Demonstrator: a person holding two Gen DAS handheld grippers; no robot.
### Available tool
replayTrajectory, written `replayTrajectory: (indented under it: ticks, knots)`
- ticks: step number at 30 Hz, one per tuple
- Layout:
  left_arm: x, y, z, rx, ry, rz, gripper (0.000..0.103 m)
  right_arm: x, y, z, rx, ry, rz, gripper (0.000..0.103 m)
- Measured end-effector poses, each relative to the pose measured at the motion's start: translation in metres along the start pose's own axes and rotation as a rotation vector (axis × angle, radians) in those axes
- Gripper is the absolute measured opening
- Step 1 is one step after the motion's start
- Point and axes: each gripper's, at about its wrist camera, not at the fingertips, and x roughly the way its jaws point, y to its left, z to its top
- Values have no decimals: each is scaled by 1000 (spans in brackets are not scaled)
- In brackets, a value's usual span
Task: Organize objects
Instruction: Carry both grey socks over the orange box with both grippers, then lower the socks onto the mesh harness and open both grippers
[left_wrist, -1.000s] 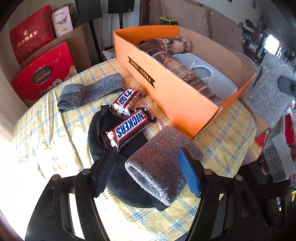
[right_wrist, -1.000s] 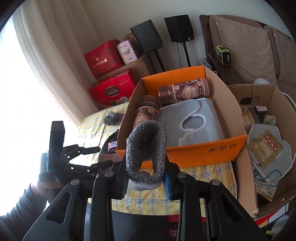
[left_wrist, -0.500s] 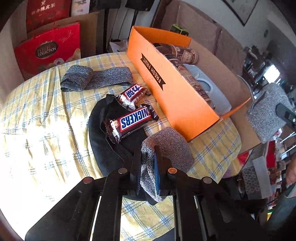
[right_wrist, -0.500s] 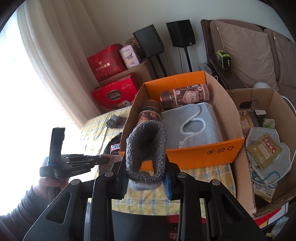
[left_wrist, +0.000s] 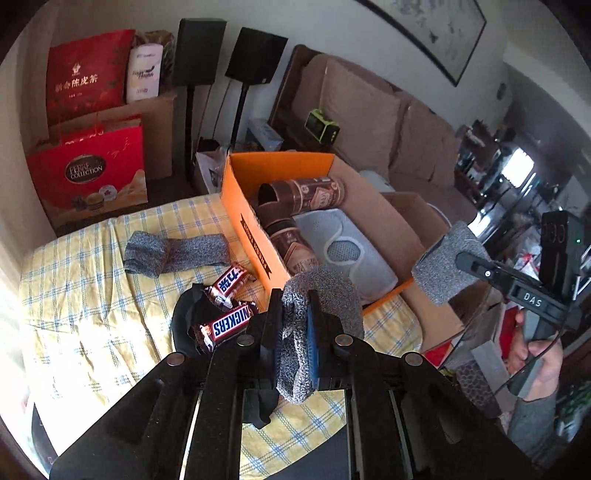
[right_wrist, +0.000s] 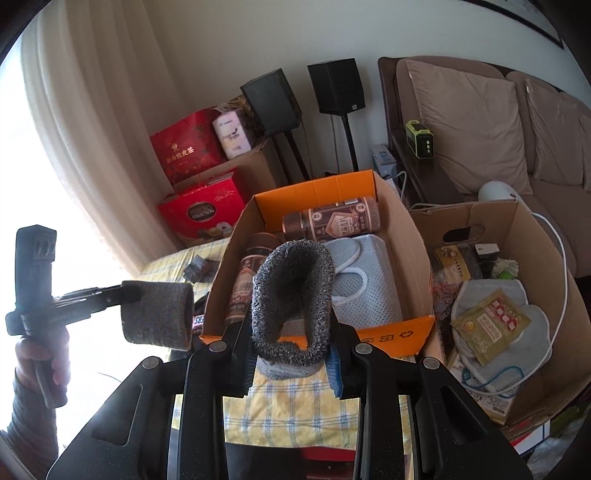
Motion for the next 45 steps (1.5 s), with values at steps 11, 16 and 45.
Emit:
replayTrajectory:
  ticks: [11,16,45]
  knots:
    - [35,-36,51,54,-33,63,10,36,-17,32,-81,79,-138,30]
    - [49,-39,52,40,-24,50,10,83,-27,40,-162,163,-255,30]
    - [40,-14,53,-31,-28,42,10,108,-12,47,-48,195,13,73]
